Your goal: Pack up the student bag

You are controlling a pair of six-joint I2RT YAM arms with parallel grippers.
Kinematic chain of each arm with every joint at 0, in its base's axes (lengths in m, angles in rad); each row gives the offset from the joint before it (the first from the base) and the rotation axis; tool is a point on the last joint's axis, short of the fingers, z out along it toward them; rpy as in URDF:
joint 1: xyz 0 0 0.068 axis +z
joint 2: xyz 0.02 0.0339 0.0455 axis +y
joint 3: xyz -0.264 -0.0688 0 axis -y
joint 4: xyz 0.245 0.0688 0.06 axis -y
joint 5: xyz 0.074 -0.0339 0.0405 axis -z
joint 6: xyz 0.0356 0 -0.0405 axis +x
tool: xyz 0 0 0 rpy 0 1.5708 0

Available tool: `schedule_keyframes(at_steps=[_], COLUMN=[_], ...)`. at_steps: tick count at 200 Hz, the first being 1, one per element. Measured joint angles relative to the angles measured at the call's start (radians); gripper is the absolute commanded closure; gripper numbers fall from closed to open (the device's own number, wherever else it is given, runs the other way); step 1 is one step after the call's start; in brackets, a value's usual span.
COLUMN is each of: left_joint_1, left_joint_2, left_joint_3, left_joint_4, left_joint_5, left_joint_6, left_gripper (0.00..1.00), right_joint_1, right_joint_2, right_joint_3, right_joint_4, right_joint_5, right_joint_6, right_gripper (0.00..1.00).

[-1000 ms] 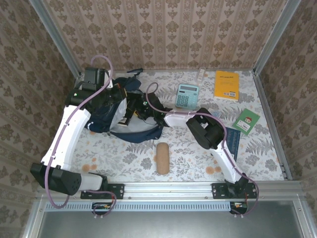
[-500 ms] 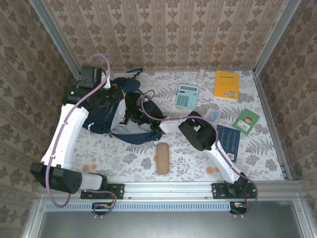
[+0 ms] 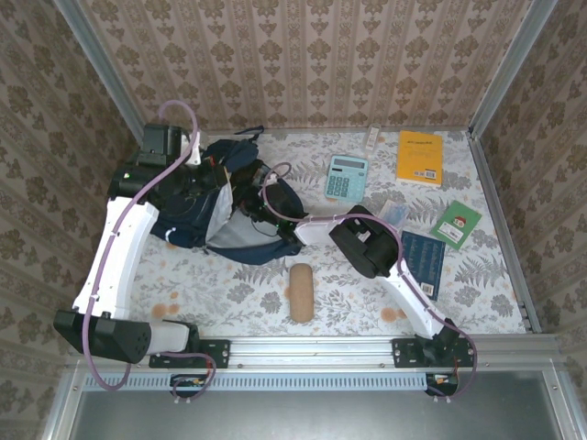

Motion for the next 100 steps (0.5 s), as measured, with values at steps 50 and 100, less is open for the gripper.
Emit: schedule_keyframes(at_steps=[50, 100], left_joint_1=[0.005, 0.011], left_joint_2=[0.0, -0.002], left_joint_3=[0.0, -0.005], left_joint_4=[0.008, 0.012], left_joint_5=[0.025, 0.026], left_joint_6=[0.0, 0.0], left_gripper=[1.0, 1.0], right_joint_1=[0.004, 0.021], right_joint_2=[0.057, 0.057], right_joint_3=[0.126, 0.147], right_joint_4=[-0.075, -0.263], right_joint_5=[0.004, 0.016], right_joint_6=[-0.026, -0.079], right_gripper=[1.0, 0.67])
